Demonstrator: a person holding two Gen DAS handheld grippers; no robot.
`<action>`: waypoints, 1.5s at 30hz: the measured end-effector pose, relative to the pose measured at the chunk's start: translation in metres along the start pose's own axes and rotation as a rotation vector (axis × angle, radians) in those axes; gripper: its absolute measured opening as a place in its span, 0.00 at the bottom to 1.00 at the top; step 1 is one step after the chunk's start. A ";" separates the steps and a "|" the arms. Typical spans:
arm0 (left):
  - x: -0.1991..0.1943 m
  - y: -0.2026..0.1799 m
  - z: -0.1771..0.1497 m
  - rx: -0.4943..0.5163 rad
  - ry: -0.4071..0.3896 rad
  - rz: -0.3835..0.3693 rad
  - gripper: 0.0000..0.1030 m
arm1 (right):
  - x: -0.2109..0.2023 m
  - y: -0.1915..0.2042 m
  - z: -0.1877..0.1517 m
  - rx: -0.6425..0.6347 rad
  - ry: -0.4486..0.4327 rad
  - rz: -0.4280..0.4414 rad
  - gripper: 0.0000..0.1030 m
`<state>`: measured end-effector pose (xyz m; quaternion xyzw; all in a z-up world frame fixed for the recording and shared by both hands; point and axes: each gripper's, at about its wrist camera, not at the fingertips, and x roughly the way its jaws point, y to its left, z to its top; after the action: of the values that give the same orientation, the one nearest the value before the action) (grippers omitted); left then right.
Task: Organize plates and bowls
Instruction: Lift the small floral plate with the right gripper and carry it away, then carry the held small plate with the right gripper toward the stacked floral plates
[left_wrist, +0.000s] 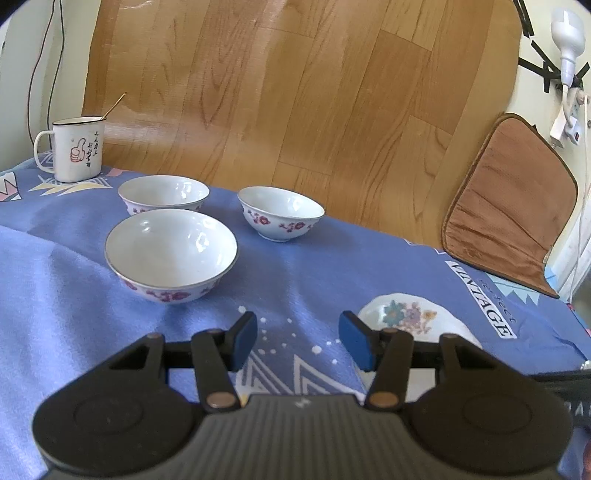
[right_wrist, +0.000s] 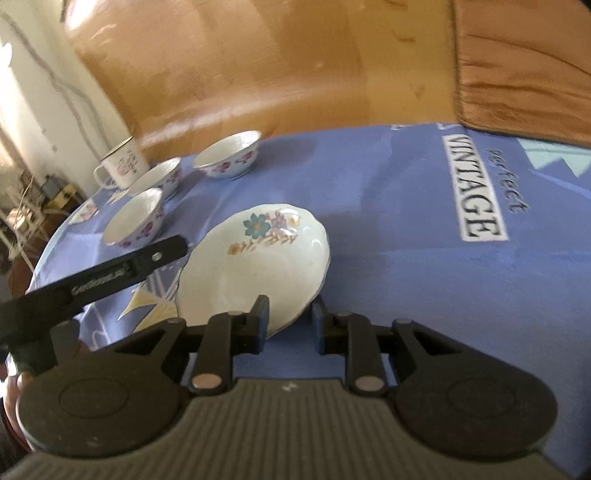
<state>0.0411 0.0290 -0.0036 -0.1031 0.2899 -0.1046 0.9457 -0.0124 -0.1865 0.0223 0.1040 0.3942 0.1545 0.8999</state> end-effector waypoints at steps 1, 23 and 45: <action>0.000 0.001 0.000 -0.007 0.001 0.006 0.48 | 0.001 0.004 -0.001 -0.018 0.002 -0.003 0.25; 0.003 -0.001 0.000 -0.010 0.014 -0.001 0.49 | -0.021 0.016 -0.020 0.004 0.071 0.134 0.32; -0.006 0.014 -0.001 -0.095 0.042 -0.148 0.54 | -0.042 -0.025 -0.021 0.165 -0.026 0.054 0.49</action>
<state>0.0374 0.0439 -0.0053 -0.1666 0.3057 -0.1624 0.9233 -0.0502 -0.2231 0.0292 0.1903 0.3909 0.1442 0.8889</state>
